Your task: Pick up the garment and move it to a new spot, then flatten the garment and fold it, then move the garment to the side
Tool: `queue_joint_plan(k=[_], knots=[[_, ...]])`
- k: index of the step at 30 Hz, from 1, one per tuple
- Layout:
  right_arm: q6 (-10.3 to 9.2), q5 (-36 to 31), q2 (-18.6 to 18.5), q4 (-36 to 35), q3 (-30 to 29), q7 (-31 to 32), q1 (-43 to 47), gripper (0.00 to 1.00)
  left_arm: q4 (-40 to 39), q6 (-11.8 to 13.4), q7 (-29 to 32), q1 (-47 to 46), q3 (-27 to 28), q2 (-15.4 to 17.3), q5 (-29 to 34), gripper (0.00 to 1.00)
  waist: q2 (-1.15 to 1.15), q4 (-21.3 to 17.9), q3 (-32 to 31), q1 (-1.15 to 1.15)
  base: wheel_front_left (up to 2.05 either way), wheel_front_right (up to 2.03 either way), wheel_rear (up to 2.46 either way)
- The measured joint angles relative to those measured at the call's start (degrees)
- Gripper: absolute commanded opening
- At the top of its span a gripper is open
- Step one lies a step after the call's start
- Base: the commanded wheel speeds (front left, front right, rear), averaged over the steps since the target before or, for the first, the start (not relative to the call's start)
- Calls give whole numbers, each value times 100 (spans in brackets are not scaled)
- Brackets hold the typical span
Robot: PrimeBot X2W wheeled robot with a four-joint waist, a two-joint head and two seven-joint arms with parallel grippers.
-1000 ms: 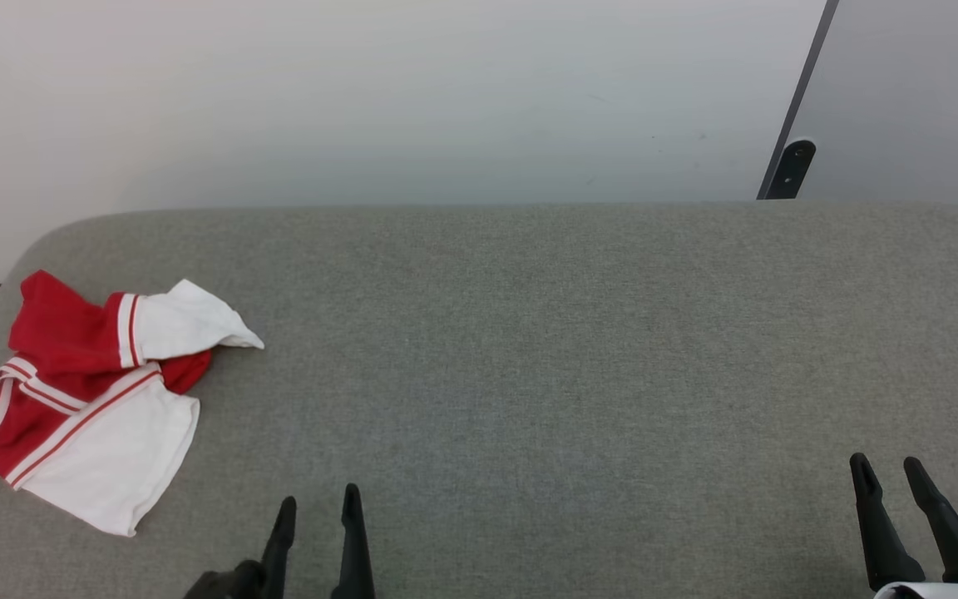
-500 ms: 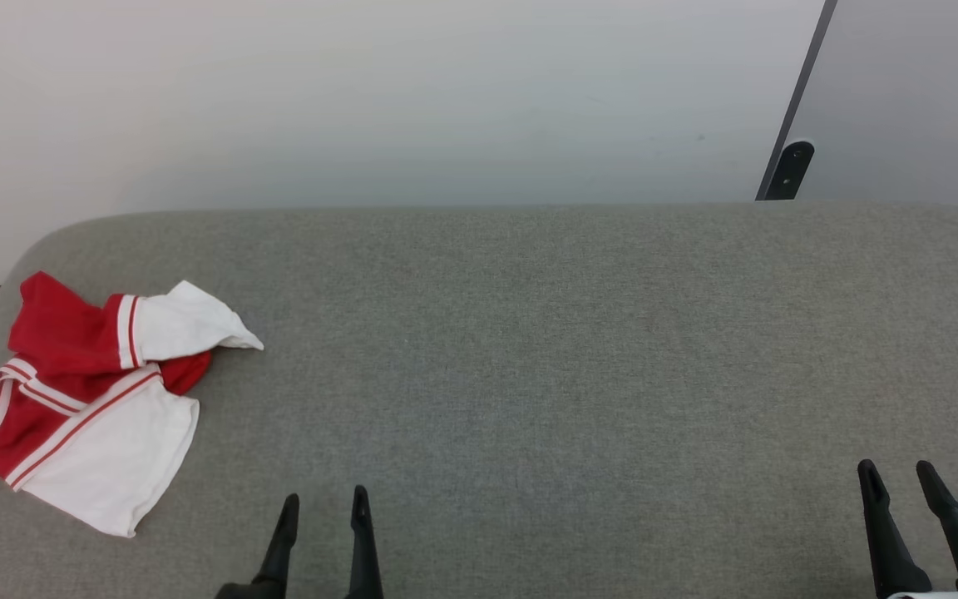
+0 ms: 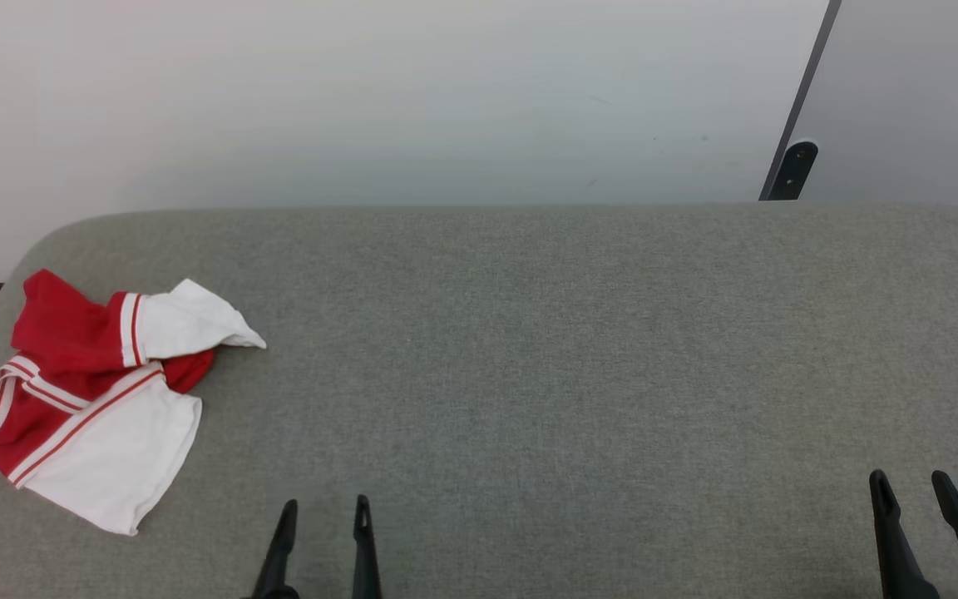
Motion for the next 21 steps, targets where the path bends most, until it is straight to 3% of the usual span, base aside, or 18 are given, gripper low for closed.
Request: queue_joint_plan(k=[8, 21], knots=[[0, -213, 32, -49, -45, -97, 81, 100, 68, 87, -79, 48, 44, 5, 280, 100, 0, 1, 11, 0, 0, 0, 0], [0, -170, 115, -37, -78, -104, 81, 100, 54, 27, -90, 62, 48, 5, 13, 100, 0, 19, 19, 0, 0, 0, 0]])
